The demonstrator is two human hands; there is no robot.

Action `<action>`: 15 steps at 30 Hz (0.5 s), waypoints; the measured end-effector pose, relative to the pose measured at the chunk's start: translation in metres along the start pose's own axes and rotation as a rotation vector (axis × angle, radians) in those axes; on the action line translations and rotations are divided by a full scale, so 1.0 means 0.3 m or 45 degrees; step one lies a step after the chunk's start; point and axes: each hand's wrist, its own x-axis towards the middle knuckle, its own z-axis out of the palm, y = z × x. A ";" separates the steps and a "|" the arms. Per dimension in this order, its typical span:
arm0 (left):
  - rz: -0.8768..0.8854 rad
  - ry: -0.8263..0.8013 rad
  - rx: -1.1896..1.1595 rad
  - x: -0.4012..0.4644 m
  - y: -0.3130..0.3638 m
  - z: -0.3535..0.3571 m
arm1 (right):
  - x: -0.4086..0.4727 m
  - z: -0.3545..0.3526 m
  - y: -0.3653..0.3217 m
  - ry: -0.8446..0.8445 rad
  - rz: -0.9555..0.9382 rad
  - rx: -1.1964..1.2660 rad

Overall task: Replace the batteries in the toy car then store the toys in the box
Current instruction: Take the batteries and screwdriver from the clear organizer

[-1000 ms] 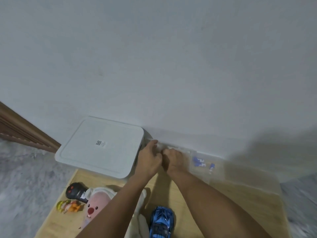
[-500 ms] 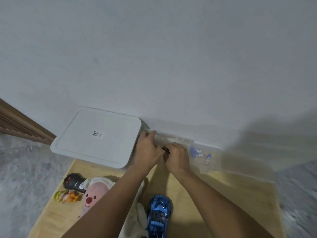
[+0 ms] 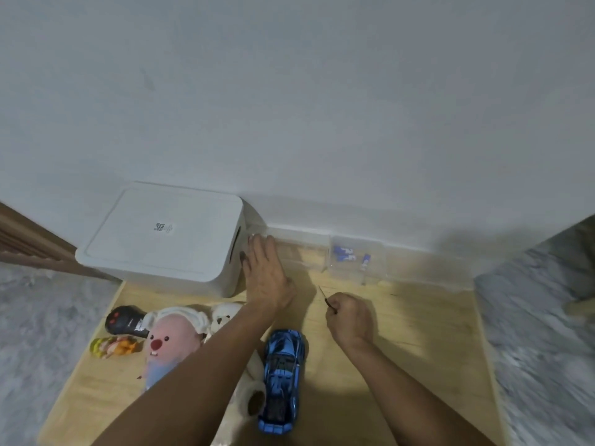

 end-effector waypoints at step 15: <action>0.002 -0.332 0.118 -0.055 0.012 0.039 | -0.006 -0.029 0.028 0.008 0.157 -0.038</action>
